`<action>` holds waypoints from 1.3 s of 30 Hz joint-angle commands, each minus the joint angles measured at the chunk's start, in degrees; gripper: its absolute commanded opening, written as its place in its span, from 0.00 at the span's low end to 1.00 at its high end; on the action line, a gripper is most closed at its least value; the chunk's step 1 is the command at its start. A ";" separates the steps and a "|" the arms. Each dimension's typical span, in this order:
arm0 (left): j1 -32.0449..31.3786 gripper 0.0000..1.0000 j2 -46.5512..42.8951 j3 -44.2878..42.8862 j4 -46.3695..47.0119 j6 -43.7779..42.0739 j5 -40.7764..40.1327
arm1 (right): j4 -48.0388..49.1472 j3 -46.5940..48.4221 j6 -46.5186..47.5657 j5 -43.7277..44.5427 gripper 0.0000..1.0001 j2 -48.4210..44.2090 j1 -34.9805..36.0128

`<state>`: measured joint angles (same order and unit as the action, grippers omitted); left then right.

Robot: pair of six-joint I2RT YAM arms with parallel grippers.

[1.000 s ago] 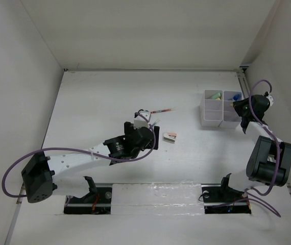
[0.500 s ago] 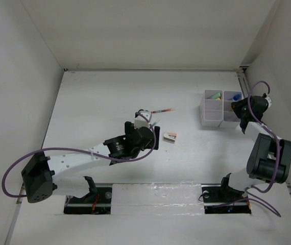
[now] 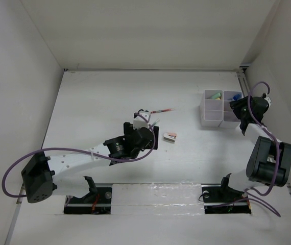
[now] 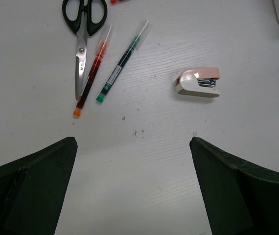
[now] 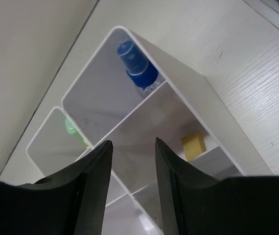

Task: Sort the stationery into containers
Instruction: Place the stationery in the storage box, then pick up the pen from the center of the board.

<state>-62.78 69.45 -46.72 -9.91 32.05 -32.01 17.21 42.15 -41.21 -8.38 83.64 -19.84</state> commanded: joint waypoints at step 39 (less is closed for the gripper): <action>16.19 0.82 29.25 -12.78 17.29 -24.41 24.98 | -14.58 -5.15 7.02 -9.03 0.69 -40.74 27.66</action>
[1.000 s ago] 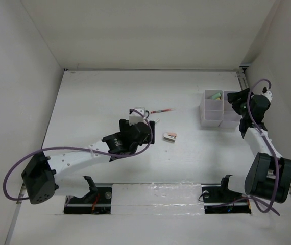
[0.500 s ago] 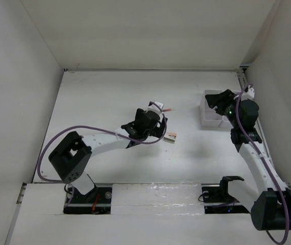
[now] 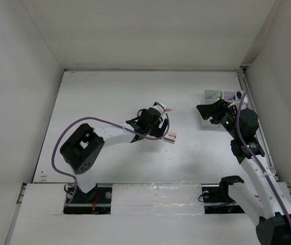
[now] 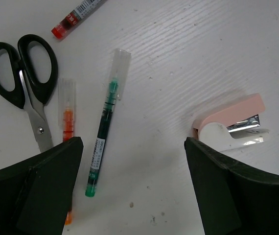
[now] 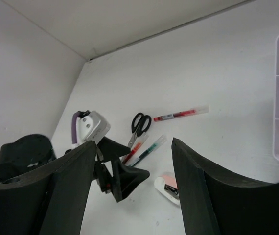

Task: Sort the stationery into containers
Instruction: Pick up the pen from the center of the board.

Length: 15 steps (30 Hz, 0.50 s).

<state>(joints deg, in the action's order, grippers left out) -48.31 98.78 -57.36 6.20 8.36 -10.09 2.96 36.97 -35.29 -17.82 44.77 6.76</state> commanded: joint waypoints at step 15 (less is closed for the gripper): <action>5.07 0.73 0.97 1.72 3.38 0.86 9.38 | -1.38 0.56 0.57 4.46 0.69 -4.17 8.00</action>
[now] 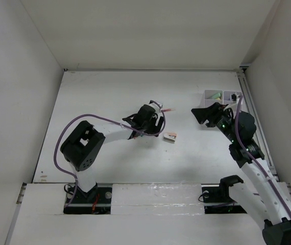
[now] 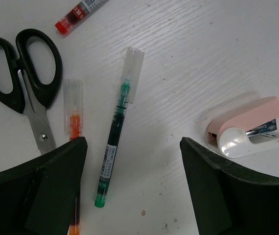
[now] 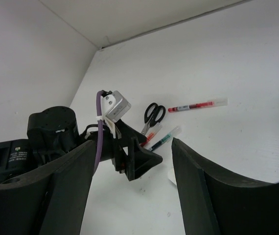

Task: Sort the stationery into containers
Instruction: Pick up the pen from the center of the board.

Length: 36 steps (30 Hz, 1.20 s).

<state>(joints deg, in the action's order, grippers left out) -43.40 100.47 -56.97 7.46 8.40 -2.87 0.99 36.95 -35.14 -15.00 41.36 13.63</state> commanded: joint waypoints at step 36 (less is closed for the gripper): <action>-0.19 0.40 1.84 4.86 -1.83 9.00 0.25 | -0.47 3.74 -1.78 8.50 0.70 -4.53 10.37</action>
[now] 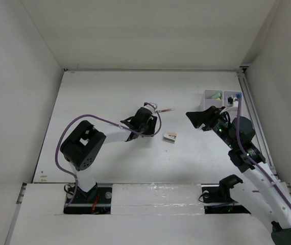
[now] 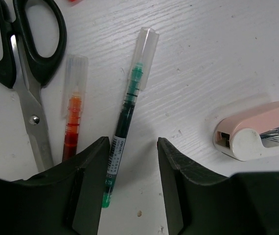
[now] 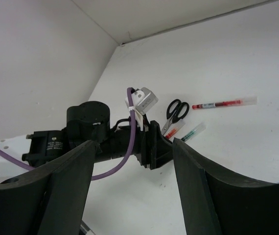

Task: Sort the stationery into containers
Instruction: Pick up the pen from the center of the board.

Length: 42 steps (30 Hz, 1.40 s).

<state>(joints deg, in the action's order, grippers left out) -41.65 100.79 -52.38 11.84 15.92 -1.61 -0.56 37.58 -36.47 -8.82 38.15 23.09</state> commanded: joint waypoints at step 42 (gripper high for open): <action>-10.19 0.00 -6.64 -2.29 -16.49 5.53 -11.74 | 5.11 2.42 -3.52 -3.30 0.77 7.10 -2.88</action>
<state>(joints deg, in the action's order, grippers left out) -49.80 100.03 -55.57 0.30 22.59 -11.09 -1.41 39.88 -38.46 -8.93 43.53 20.78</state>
